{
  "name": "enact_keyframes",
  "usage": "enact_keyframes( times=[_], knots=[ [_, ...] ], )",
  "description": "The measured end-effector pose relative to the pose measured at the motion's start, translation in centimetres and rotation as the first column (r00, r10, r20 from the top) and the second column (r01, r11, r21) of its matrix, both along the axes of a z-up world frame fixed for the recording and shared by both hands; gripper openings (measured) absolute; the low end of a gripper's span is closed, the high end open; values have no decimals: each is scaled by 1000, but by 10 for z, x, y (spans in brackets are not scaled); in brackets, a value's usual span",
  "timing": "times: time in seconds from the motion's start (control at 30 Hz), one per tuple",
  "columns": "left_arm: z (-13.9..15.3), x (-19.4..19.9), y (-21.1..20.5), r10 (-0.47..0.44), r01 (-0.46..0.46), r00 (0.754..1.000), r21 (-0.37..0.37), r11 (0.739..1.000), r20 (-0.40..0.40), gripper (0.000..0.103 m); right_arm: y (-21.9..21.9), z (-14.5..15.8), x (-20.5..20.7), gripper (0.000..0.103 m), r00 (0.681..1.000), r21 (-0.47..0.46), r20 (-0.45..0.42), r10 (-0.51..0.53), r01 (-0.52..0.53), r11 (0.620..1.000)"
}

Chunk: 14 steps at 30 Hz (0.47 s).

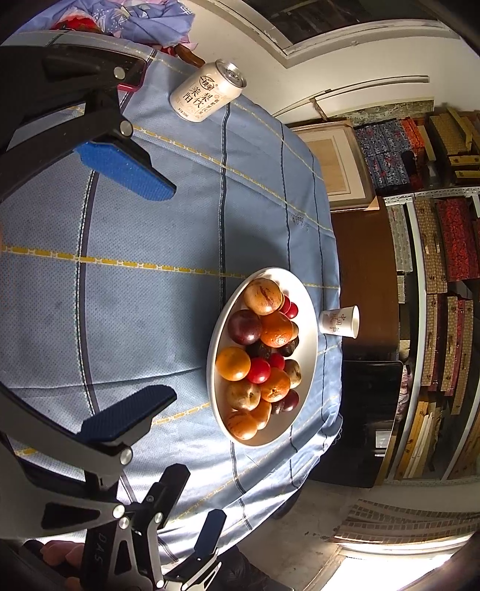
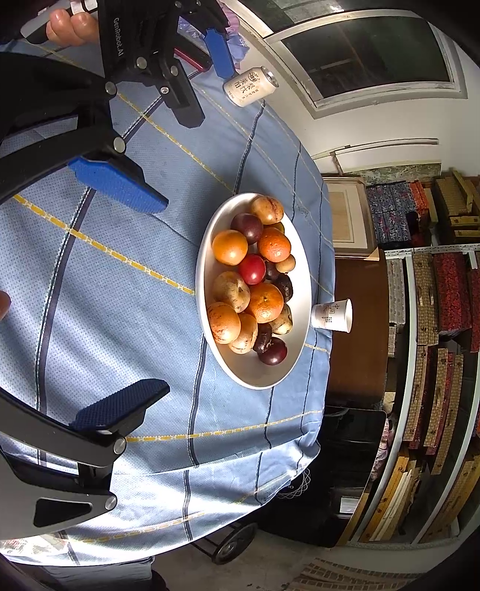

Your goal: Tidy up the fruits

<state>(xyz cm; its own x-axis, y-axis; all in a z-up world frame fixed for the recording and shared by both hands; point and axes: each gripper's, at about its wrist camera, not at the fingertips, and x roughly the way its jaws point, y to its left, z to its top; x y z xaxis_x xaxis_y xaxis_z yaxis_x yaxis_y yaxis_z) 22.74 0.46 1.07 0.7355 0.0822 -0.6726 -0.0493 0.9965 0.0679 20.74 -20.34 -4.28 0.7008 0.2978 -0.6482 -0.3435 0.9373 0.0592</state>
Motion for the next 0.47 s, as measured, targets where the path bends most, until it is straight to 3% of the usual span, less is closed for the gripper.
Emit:
enact_keyframes(
  times=[0.47],
  knots=[
    [-2, 0, 3, 18, -18, 1000, 3, 1000, 4, 98, 0, 0, 0, 92, 1000, 1, -2, 1, -1, 1000]
  ],
)
